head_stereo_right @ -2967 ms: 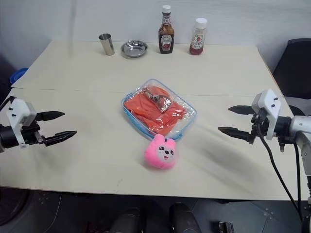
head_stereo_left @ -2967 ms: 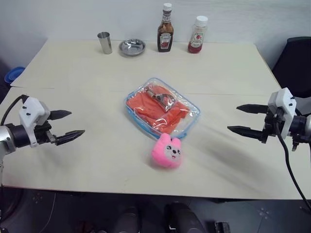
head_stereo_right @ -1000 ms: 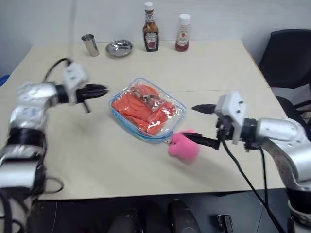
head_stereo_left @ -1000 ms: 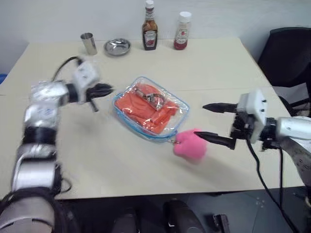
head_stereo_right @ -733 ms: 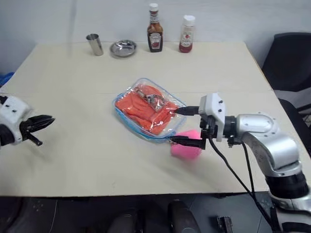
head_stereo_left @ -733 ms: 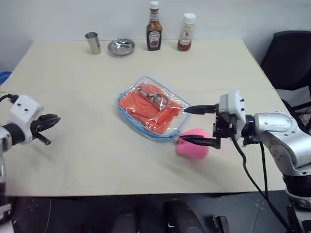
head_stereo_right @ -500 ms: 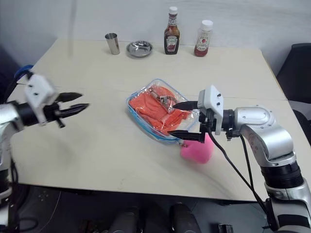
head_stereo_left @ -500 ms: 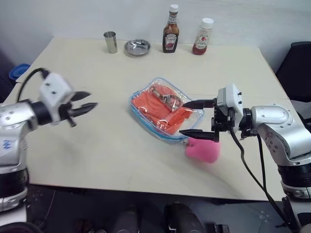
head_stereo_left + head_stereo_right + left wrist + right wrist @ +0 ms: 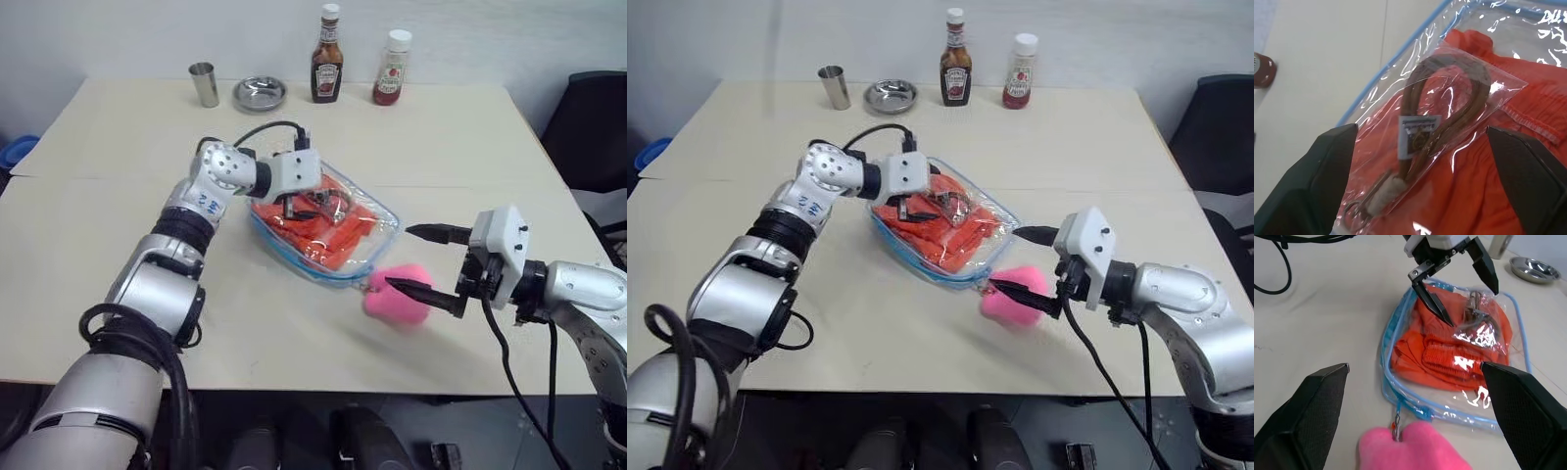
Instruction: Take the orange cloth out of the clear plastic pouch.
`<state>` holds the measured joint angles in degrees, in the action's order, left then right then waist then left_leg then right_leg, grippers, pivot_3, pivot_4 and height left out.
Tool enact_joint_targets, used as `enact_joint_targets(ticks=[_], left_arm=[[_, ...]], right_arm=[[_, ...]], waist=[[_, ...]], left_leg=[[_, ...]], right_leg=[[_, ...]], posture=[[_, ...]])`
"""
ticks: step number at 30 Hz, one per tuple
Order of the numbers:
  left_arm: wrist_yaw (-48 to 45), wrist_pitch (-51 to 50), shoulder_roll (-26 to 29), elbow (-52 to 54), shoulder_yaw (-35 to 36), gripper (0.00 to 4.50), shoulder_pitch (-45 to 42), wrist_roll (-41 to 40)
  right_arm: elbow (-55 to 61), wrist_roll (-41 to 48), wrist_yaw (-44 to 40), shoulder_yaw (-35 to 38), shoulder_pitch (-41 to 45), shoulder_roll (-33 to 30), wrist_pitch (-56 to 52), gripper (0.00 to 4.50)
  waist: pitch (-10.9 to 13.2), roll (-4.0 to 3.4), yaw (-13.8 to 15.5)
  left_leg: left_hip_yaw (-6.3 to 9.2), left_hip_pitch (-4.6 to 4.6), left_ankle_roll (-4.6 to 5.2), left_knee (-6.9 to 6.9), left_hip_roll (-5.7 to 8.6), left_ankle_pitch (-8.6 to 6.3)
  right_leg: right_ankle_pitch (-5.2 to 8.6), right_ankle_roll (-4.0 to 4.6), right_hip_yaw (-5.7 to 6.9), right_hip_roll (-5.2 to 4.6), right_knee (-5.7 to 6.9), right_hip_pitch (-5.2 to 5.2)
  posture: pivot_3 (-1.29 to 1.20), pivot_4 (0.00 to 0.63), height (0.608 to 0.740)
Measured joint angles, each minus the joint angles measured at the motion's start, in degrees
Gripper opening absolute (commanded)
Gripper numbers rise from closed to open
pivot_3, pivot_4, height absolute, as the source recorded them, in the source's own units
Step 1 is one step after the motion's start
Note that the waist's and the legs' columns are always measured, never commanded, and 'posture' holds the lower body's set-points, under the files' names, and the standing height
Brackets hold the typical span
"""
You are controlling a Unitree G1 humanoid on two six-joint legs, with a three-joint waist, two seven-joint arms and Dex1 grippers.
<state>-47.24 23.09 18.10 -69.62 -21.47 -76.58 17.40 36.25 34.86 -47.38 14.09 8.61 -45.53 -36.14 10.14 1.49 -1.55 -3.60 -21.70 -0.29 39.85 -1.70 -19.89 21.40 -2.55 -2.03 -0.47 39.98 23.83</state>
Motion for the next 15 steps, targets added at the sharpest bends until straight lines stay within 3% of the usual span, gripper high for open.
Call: enact_joint_targets(ticks=[6, 15], left_arm=[[4.8, 1.13, -2.9, -4.99, -1.24, 4.46, -1.95, 4.08], [6.69, 0.59, -3.21, -5.7, -0.64, 1.87, -1.88, 5.37]], right_arm=[[3.26, 1.63, 3.59, 2.68, -2.39, 0.0, -1.96, 4.5], [4.32, 2.96, 4.8, 2.7, -1.76, -1.45, -2.97, 4.5]], waist=[[0.0, 0.0, 0.11], [0.0, 0.01, 0.14]], left_leg=[[0.01, 0.04, -0.04, 0.04, 0.0, 0.02], [0.01, 0.05, -0.04, 0.04, 0.01, 0.02]], right_leg=[[0.0, 0.0, 0.0, -0.02, 0.02, -0.03], [0.0, 0.0, 0.0, -0.03, 0.03, -0.03]], posture=[[0.0, 0.15, 0.74], [0.0, 0.15, 0.74]])
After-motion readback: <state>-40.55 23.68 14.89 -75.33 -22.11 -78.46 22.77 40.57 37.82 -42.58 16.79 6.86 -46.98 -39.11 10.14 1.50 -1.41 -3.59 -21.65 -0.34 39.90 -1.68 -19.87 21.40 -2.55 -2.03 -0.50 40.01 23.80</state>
